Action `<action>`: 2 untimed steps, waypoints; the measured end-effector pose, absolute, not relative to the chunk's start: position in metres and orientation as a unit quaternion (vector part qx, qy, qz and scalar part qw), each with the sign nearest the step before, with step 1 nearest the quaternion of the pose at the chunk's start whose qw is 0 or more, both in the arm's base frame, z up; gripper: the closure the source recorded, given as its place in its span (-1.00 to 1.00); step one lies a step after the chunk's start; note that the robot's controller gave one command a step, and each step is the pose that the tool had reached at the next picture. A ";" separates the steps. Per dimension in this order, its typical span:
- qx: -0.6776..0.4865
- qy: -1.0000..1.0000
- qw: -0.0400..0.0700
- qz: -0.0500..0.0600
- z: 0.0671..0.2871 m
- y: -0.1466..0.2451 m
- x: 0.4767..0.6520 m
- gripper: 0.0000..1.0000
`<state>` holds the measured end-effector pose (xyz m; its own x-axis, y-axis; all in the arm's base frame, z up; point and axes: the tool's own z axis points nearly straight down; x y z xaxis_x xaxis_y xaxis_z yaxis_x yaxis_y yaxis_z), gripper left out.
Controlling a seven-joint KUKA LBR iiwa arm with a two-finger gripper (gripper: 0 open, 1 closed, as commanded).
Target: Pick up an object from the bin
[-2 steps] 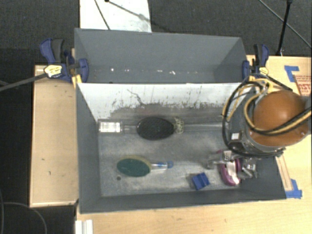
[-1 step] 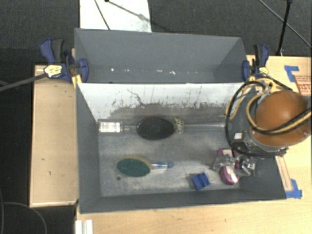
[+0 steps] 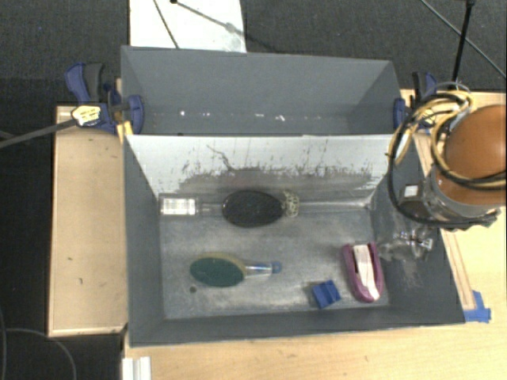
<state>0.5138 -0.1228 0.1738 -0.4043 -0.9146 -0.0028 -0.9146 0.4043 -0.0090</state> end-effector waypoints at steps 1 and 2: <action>-0.543 0.840 0.000 0.001 0.170 -0.123 0.512 -1.00; -0.549 0.836 0.002 0.000 0.076 -0.062 0.486 -1.00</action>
Offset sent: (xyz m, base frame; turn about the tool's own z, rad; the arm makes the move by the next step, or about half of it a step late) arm 0.0000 0.0000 0.0000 0.0000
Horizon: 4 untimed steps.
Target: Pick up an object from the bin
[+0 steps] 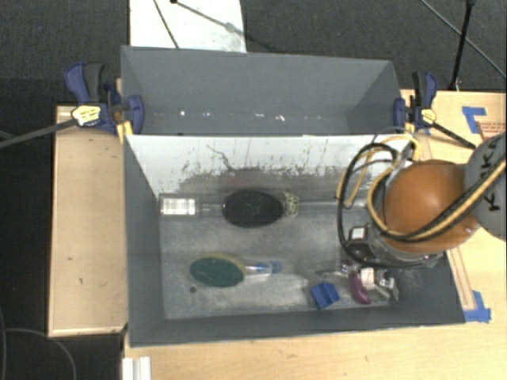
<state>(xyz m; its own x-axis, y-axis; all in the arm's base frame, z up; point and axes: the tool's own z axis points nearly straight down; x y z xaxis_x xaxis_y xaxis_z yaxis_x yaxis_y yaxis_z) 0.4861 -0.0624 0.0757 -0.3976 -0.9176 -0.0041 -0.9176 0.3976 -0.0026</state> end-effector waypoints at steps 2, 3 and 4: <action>-0.738 0.674 0.000 0.001 0.070 0.053 0.476 -1.00; -0.738 0.675 0.000 0.000 0.070 0.051 0.477 1.00; -0.733 0.681 0.002 -0.001 0.121 0.045 0.489 1.00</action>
Offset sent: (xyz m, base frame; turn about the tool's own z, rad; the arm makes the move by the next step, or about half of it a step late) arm 0.0149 0.0850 -0.0057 -0.1548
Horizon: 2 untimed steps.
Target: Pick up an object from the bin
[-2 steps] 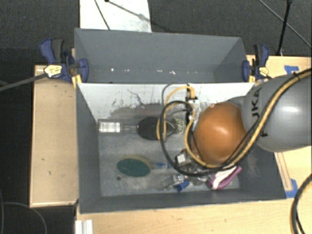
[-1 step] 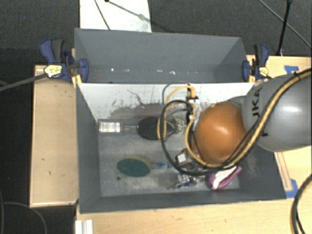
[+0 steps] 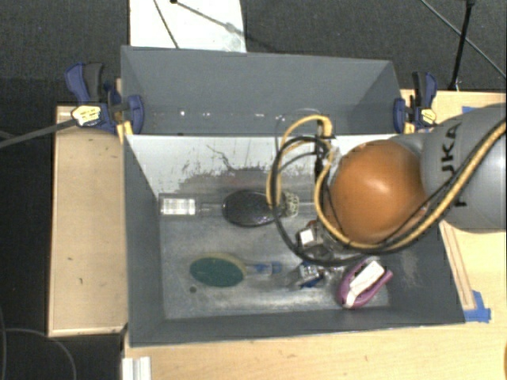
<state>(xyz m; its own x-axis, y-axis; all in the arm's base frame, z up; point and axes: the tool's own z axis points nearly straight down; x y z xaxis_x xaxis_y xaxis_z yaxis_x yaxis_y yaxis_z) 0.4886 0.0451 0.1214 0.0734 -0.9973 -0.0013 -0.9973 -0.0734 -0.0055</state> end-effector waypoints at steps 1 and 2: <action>-0.733 0.681 0.003 -0.003 0.196 0.040 0.497 1.00; -0.725 0.688 0.002 -0.002 0.234 0.011 0.501 1.00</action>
Offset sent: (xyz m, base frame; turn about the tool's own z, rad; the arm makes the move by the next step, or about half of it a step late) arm 0.0062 -0.0049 0.0709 -0.0043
